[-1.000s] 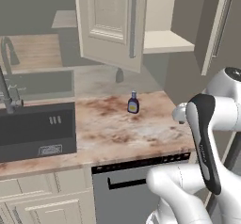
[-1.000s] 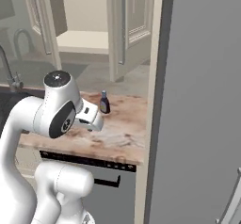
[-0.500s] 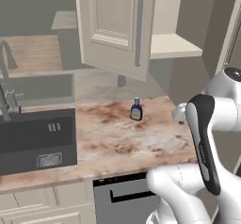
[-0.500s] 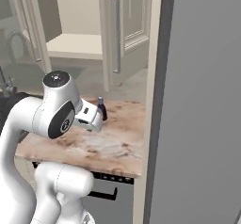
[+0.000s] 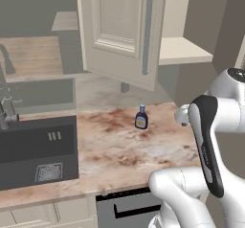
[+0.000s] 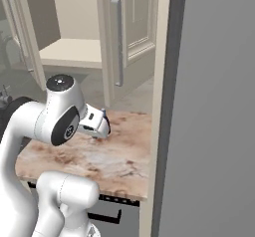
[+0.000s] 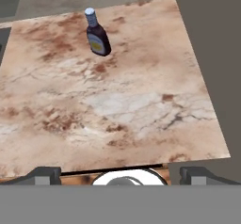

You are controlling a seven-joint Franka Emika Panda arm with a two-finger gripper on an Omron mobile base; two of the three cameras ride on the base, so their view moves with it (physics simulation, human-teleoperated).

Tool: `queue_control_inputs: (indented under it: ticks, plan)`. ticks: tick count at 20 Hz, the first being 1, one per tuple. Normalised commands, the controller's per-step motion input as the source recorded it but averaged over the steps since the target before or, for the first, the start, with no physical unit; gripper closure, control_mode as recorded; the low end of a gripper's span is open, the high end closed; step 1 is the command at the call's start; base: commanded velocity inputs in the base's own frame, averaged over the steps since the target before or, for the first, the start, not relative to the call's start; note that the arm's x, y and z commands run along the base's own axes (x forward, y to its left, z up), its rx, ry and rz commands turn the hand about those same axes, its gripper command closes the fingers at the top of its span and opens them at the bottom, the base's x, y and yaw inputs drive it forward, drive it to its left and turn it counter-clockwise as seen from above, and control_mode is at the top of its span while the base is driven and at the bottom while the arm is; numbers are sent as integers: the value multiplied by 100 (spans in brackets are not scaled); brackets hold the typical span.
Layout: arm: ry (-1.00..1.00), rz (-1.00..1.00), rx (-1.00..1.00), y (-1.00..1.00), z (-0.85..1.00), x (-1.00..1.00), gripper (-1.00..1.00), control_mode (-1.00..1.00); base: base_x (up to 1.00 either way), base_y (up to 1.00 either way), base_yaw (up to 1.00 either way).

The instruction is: Close all open cabinet doors.

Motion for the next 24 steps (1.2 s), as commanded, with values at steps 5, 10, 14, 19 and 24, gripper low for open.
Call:
queue_control_inputs:
  ticks: [5, 10, 14, 19, 24]
  plan:
    - [0, 0, 0, 0, 0, 0, -100, 100, 36, 0, 0]
    - [0, 0, 0, 0, 0, 0, -100, 100, 15, 0, 0]
    - [0, 0, 0, 0, 0, 0, -100, 100, 0, 0, 0]
    - [0, 0, 0, 0, 0, 0, -100, 100, 0, 0, 0]
    - [-2, 0, 0, 0, 0, -7, -100, -100, 0, 0, 0]
